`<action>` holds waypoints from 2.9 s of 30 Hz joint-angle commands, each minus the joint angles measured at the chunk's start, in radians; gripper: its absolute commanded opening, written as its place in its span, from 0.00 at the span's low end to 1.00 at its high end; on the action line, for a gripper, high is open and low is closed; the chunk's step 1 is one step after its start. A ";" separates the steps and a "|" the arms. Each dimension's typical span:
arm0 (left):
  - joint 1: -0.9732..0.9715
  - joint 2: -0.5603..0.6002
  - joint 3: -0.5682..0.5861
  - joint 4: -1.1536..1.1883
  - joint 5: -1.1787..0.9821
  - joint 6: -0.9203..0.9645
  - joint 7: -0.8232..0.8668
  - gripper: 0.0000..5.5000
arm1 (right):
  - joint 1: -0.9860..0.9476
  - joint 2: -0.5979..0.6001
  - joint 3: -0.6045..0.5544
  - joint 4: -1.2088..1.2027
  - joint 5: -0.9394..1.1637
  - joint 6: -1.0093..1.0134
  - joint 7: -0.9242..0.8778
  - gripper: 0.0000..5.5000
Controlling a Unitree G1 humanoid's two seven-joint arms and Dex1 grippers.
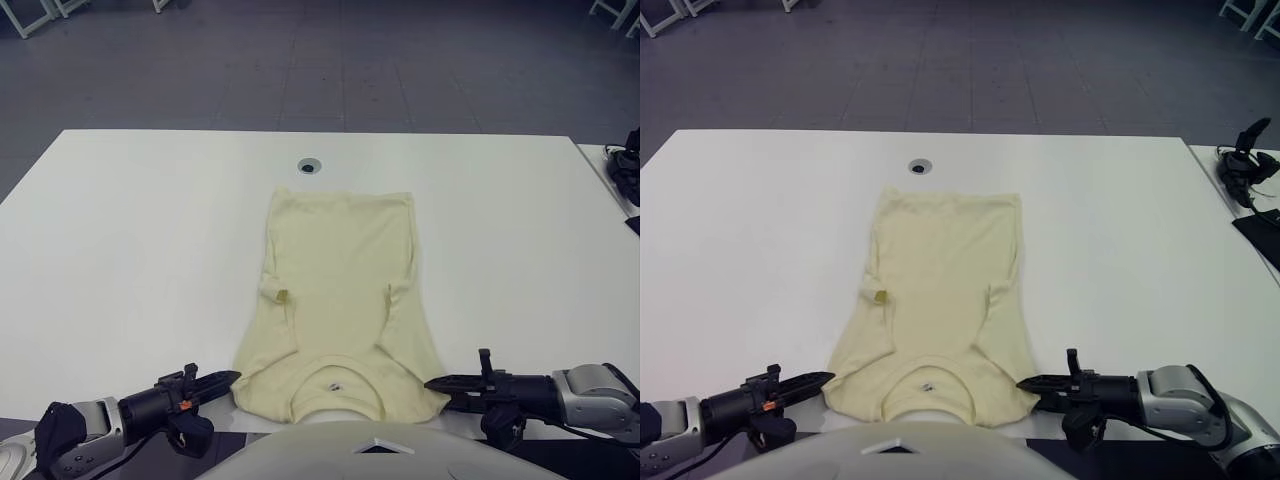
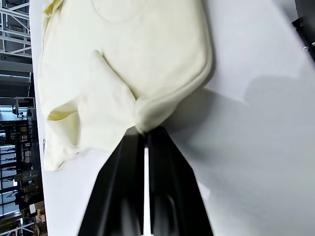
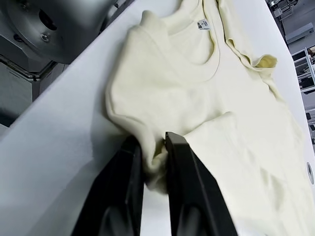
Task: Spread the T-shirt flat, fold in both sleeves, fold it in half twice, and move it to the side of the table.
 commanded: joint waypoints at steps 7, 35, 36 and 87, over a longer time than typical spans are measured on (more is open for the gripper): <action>0.114 0.061 -0.047 -0.080 -0.311 0.159 -0.154 0.00 | 0.093 -0.143 0.046 -0.159 0.469 0.347 0.195 0.00; 0.557 0.020 0.452 -0.632 -1.313 0.671 -0.920 0.00 | 0.419 0.009 -0.589 -0.658 1.246 1.116 0.693 0.00; 0.554 0.012 0.472 -0.643 -1.335 0.682 -0.931 0.00 | 0.421 0.021 -0.599 -0.666 1.231 1.123 0.702 0.00; -1.012 -0.164 -0.124 0.383 -0.923 0.941 -0.649 0.00 | -0.812 0.479 -0.223 0.368 0.590 1.035 0.491 0.00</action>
